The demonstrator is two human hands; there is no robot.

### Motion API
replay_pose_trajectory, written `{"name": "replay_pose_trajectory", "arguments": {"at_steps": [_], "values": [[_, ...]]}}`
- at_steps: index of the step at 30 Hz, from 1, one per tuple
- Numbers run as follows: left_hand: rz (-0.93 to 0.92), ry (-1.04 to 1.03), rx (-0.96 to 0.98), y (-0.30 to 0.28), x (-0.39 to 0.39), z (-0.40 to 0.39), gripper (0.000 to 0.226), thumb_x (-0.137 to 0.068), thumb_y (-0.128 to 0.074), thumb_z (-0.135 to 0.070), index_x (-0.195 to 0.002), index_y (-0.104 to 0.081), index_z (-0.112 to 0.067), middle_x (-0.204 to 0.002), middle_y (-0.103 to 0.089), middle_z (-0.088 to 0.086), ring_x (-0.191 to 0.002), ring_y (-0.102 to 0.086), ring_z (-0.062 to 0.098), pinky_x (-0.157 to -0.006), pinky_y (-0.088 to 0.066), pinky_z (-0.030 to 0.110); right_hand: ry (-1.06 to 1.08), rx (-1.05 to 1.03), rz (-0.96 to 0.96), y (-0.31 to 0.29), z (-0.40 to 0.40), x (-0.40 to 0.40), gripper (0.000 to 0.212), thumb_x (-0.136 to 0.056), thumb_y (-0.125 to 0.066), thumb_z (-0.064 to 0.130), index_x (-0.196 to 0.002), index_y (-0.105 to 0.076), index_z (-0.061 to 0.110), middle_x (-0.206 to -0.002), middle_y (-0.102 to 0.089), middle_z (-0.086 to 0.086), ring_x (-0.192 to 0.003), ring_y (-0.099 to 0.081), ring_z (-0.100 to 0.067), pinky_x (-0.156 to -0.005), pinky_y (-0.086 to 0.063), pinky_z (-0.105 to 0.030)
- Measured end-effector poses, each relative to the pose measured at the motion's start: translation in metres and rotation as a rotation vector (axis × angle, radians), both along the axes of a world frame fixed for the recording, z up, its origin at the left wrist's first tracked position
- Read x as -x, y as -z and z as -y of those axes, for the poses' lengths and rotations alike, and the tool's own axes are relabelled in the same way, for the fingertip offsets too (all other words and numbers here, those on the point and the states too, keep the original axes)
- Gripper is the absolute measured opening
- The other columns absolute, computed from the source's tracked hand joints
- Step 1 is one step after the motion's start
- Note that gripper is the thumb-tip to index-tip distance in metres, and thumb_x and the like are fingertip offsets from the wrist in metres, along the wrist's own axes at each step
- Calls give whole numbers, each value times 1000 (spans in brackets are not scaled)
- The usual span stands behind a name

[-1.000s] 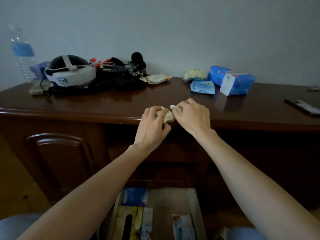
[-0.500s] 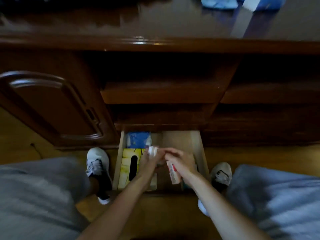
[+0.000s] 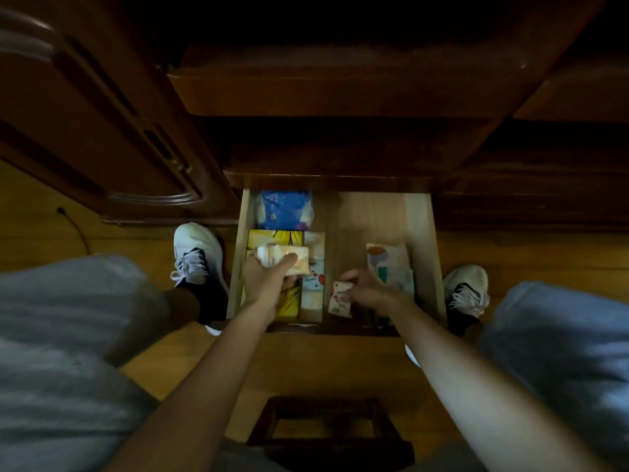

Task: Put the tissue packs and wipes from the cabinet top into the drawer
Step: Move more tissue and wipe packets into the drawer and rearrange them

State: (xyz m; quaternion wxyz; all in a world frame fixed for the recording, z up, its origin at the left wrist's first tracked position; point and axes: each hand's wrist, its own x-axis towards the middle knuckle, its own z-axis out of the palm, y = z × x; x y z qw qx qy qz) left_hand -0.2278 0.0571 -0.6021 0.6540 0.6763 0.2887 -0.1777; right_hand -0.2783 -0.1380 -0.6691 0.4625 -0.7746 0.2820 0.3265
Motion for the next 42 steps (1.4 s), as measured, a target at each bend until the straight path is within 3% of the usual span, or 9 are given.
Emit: {"name": "replay_pose_trajectory", "arguments": {"at_steps": [8,16,19,22,26,30,33,39,42], "values": [[2,32,-6,9,3,-10,39,-80,-81,-8,-116,-65,-8,-103,-74,7,-87,-74,17,-58,-59,21,-370,487,70,23,-20,7,20,-97,-61,12,-116,-67,13,-118,-69,-10,-112,-65,-27,-91,-55,-40],[-17,207,59,22,7,-2,37,-77,-79,-2,-106,-62,-18,-102,-73,7,-85,-74,14,-64,-59,23,-142,217,134,-4,1,-8,38,-96,-60,45,-124,-67,20,-114,-69,3,-106,-65,-18,-93,-54,-42],[34,339,31,20,10,2,48,-74,-81,-5,-114,-60,-19,-103,-72,4,-90,-73,14,-63,-56,17,83,-282,150,-27,-4,-20,48,-89,-60,65,-128,-63,37,-112,-70,12,-98,-69,-8,-81,-57,-34],[122,387,10,16,13,6,56,-73,-83,-8,-120,-57,-22,-106,-69,-2,-88,-69,2,-63,-54,12,-66,-217,269,-32,-3,-29,27,-89,-69,48,-115,-58,45,-109,-65,18,-94,-65,1,-72,-49,-20],[192,172,-23,11,11,3,38,-83,-74,-4,-113,-59,-23,-107,-64,-9,-89,-63,-4,-62,-48,5,40,102,403,-26,17,-38,37,-94,-68,31,-127,-53,25,-119,-61,3,-105,-61,-14,-87,-56,-37],[193,87,-45,10,8,-4,39,-84,-72,-5,-119,-59,-16,-112,-65,-6,-97,-61,1,-69,-47,8,-239,362,368,-13,27,-39,29,-99,-60,29,-127,-59,26,-121,-66,1,-109,-63,-17,-92,-54,-42],[174,95,-55,11,9,-4,41,-84,-71,-2,-122,-58,-13,-118,-64,-3,-99,-60,1,-79,-48,18,-309,368,334,4,11,-39,29,-102,-54,23,-129,-63,23,-122,-68,-2,-110,-63,-18,-93,-53,-42],[181,105,-72,11,5,0,42,-82,-72,-1,-120,-60,-13,-112,-65,-4,-89,-63,-5,-63,-47,4,-386,395,198,29,-10,-42,12,-99,-58,16,-105,-69,17,-104,-72,-6,-93,-68,-18,-87,-57,-40],[184,183,-59,13,4,3,44,-80,-75,-3,-119,-61,-17,-109,-64,-10,-88,-62,-9,-65,-48,4,-558,463,215,25,-2,-44,16,-100,-54,24,-109,-66,18,-117,-68,-8,-103,-64,-22,-90,-54,-43]]}}
